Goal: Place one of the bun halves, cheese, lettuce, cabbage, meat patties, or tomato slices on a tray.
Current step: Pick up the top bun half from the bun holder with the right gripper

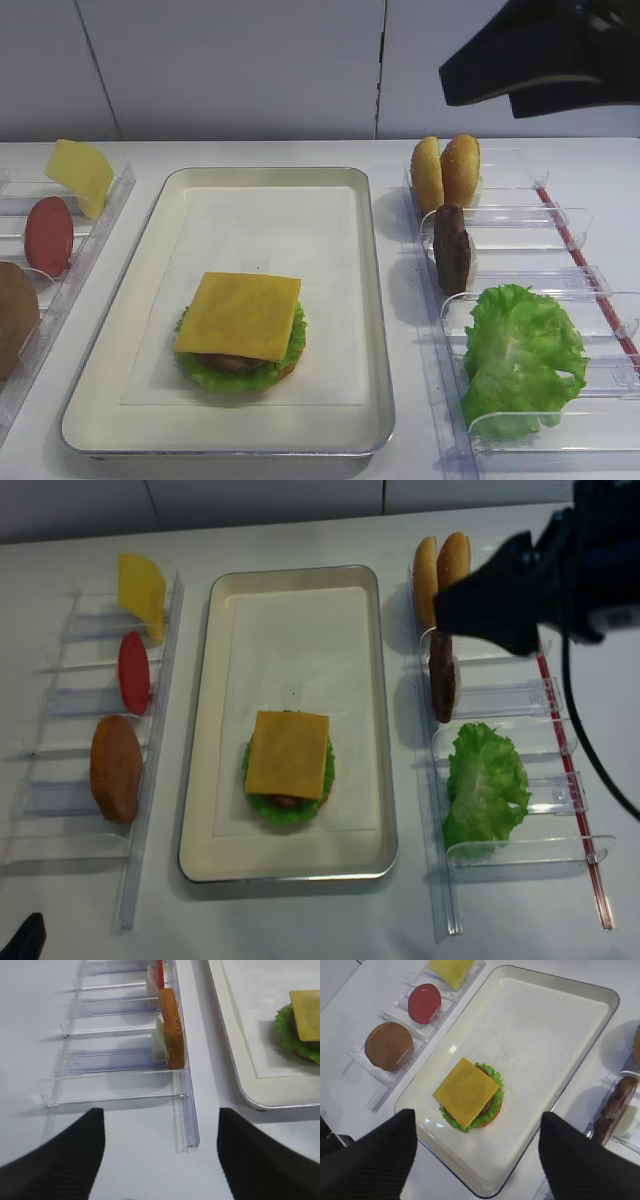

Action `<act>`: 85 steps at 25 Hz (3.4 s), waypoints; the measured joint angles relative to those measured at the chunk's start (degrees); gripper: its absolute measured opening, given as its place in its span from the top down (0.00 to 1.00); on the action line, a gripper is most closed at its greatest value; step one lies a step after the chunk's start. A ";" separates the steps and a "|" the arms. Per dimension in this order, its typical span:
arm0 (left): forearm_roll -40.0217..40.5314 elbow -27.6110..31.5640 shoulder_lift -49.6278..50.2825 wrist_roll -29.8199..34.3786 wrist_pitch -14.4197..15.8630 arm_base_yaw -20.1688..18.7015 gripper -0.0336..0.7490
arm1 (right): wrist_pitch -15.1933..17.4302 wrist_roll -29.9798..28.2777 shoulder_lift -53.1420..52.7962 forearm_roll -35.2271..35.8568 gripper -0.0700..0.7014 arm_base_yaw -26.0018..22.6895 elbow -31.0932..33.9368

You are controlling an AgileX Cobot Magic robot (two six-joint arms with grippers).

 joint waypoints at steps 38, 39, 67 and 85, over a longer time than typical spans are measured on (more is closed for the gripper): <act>0.00 0.00 0.00 0.00 -0.12 0.00 0.38 | 5.48 40.17 44.24 -39.69 0.28 8.04 -37.60; 0.00 0.00 0.00 0.00 -0.12 0.00 0.38 | 4.70 40.49 44.50 -39.69 0.28 8.04 -37.70; 0.00 0.00 0.00 0.00 -0.21 0.00 0.38 | -3.53 45.95 50.09 -43.74 0.28 8.04 -37.81; 0.00 0.00 0.00 0.00 -0.21 0.00 0.38 | -3.31 46.09 51.90 -44.36 0.42 8.04 -38.13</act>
